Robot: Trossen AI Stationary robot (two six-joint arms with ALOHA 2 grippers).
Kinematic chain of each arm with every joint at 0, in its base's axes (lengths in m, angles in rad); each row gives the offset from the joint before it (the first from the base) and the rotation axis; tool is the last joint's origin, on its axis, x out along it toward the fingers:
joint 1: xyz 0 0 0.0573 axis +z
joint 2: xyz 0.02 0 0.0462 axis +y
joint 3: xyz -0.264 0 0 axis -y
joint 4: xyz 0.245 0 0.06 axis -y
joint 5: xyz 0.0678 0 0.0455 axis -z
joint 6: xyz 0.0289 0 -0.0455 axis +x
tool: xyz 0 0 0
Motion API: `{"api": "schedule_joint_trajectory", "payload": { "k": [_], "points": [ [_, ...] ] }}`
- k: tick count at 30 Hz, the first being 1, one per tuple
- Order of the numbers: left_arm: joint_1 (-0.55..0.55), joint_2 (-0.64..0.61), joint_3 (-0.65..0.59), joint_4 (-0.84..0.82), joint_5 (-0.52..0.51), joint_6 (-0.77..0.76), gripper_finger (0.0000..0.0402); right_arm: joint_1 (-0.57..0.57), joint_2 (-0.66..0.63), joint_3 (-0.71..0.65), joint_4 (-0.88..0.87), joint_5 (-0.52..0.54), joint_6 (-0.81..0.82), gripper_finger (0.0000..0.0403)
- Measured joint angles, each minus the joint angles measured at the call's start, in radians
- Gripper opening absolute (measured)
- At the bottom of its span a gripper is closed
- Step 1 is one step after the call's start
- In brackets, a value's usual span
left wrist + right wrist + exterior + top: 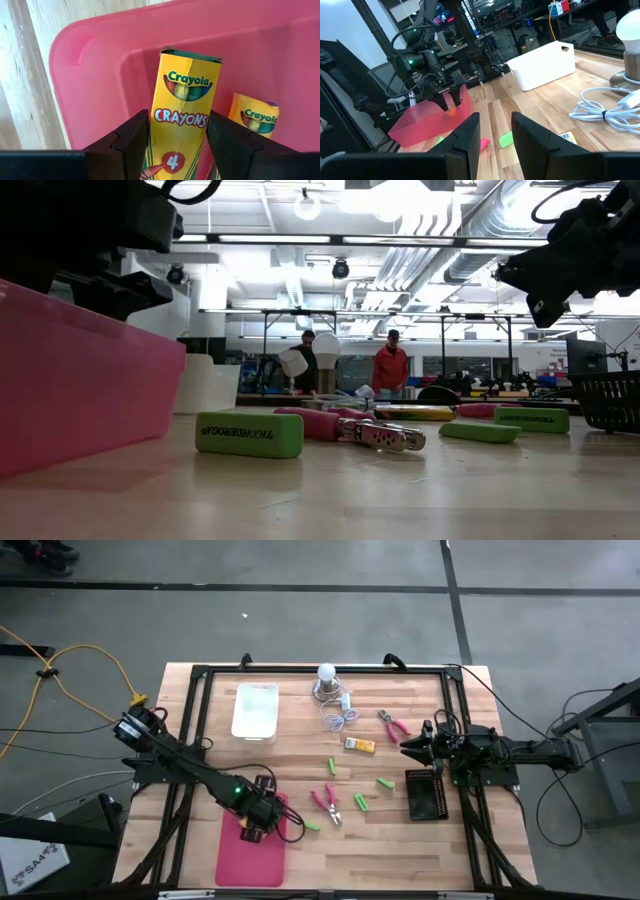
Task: Pick & Place School Supplies
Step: Put the bottom crayon box into the pink bin, then put the crayon box into the pink bin
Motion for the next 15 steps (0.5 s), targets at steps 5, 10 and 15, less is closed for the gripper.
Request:
{"api": "schedule_joint_trajectory", "payload": {
  "k": [5, 10, 15],
  "points": [
    [0.000, 0.000, 0.000, 0.000, 0.019, 0.001, 0.0187, 0.000, 0.000, 0.000, 0.000, 0.000, 0.000, 0.0101],
    [0.000, 0.000, 0.000, 0.000, 0.019, 0.000, 0.0218, 0.000, 0.000, 0.000, 0.000, 0.000, 0.000, 0.0101],
    [0.000, 0.000, 0.000, 0.003, 0.019, 0.000, 0.0237, 0.000, 0.000, 0.000, 0.000, 0.000, 0.000, 0.0101]
  ]
}}
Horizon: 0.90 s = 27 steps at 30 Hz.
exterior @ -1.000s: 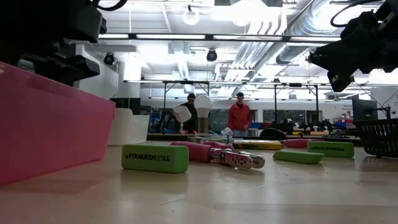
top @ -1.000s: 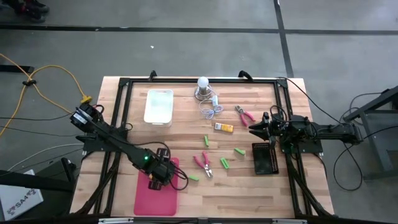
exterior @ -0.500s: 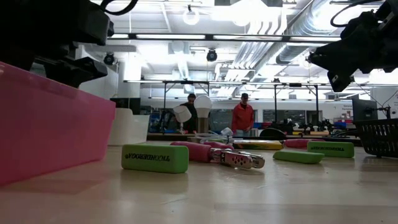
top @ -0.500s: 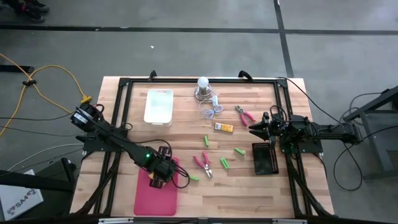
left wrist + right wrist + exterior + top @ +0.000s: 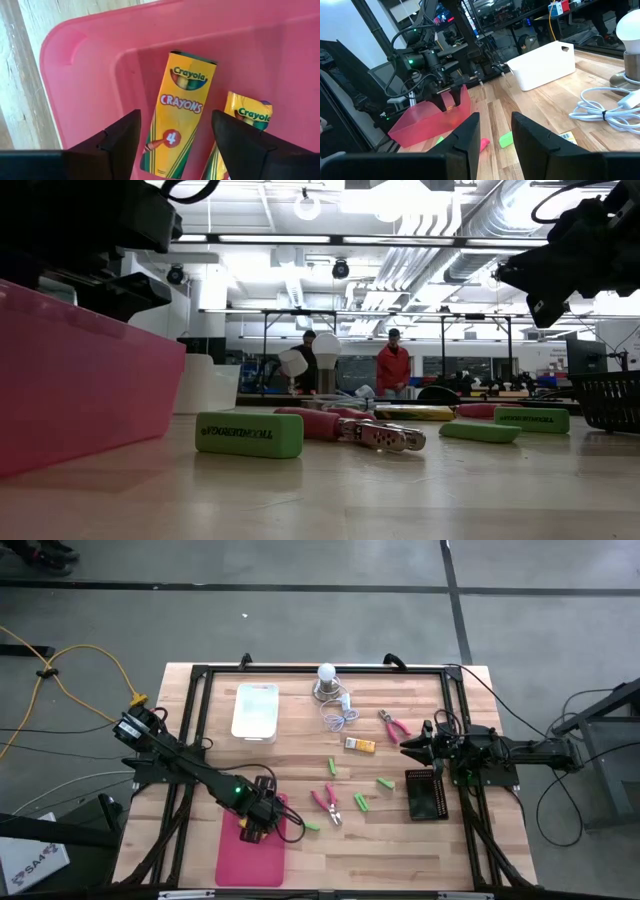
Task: Pick & Place School Supplies
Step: Put the crayon box into the pink bin
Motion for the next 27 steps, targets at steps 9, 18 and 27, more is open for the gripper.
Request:
{"api": "schedule_joint_trajectory", "payload": {
  "k": [9, 18, 27],
  "points": [
    [-0.008, 0.000, 0.000, 0.006, 0.000, 0.000, 0.0239, 0.000, 0.000, 0.000, 0.000, 0.000, 0.000, 0.0101],
    [-0.043, -0.046, 0.000, 0.028, -0.027, 0.014, 0.0239, 0.000, 0.000, 0.000, 0.000, 0.000, 0.000, 0.0101],
    [-0.042, -0.103, 0.000, 0.028, -0.030, 0.010, 0.0239, 0.000, 0.000, 0.000, 0.000, 0.000, 0.000, 0.0101]
  ]
}}
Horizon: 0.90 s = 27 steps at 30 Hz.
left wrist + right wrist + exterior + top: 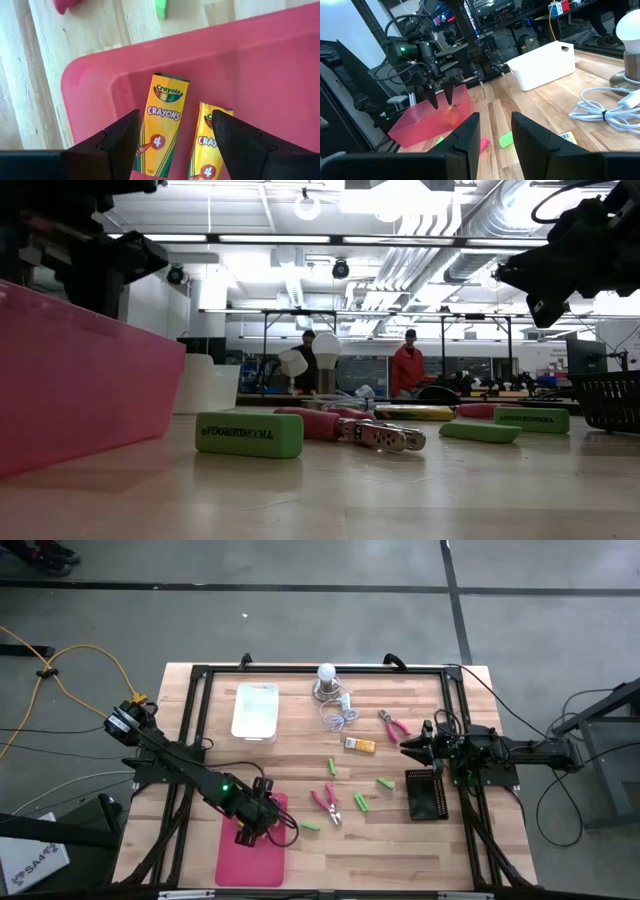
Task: Pick & Place School Supplies
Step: Put the crayon box into the pink bin
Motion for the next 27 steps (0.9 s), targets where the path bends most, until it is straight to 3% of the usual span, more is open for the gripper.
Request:
{"api": "schedule_joint_trajectory", "payload": {
  "k": [11, 27],
  "points": [
    [0.080, -0.067, 0.000, 0.090, -0.023, 0.068, 0.0239, 0.000, 0.000, 0.000, 0.000, 0.000, 0.000, 0.0101],
    [0.343, -0.066, 0.000, 0.318, -0.017, 0.316, 0.0239, 0.000, 0.000, 0.000, 0.000, 0.000, 0.000, 0.0101]
  ]
}}
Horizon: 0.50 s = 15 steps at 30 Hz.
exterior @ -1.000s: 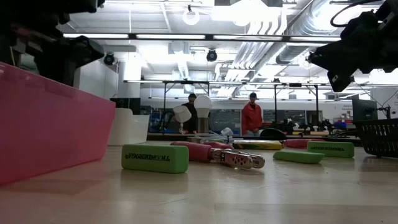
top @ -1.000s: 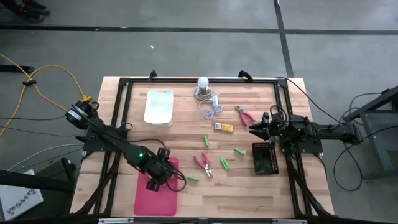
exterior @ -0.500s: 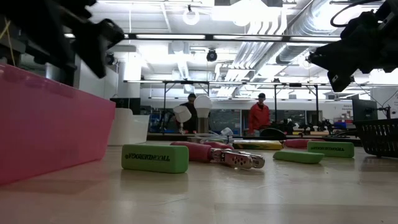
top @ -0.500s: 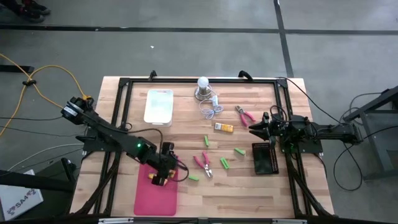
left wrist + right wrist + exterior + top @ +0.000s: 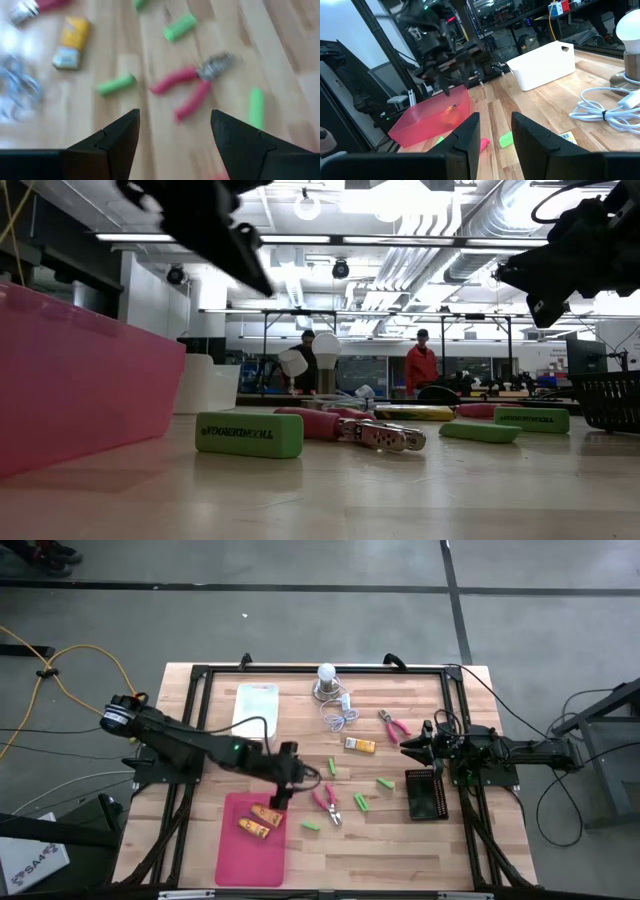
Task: Pick & Place School Supplies
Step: Put the crayon box into the pink bin
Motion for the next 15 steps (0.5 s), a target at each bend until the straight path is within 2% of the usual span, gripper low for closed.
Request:
{"api": "schedule_joint_trajectory", "payload": {
  "k": [6, 12, 15],
  "points": [
    [0.125, 0.039, 0.000, 0.142, 0.060, 0.100, 0.0239, 0.000, 0.000, 0.000, 0.000, 0.000, 0.000, 0.0101],
    [0.256, 0.129, 0.000, 0.300, 0.231, 0.149, 0.0239, 0.000, 0.000, 0.000, 0.000, 0.000, 0.000, 0.0101],
    [0.306, 0.192, 0.001, 0.389, 0.282, 0.165, 0.0239, 0.000, 0.000, 0.000, 0.000, 0.000, 0.000, 0.0101]
  ]
}}
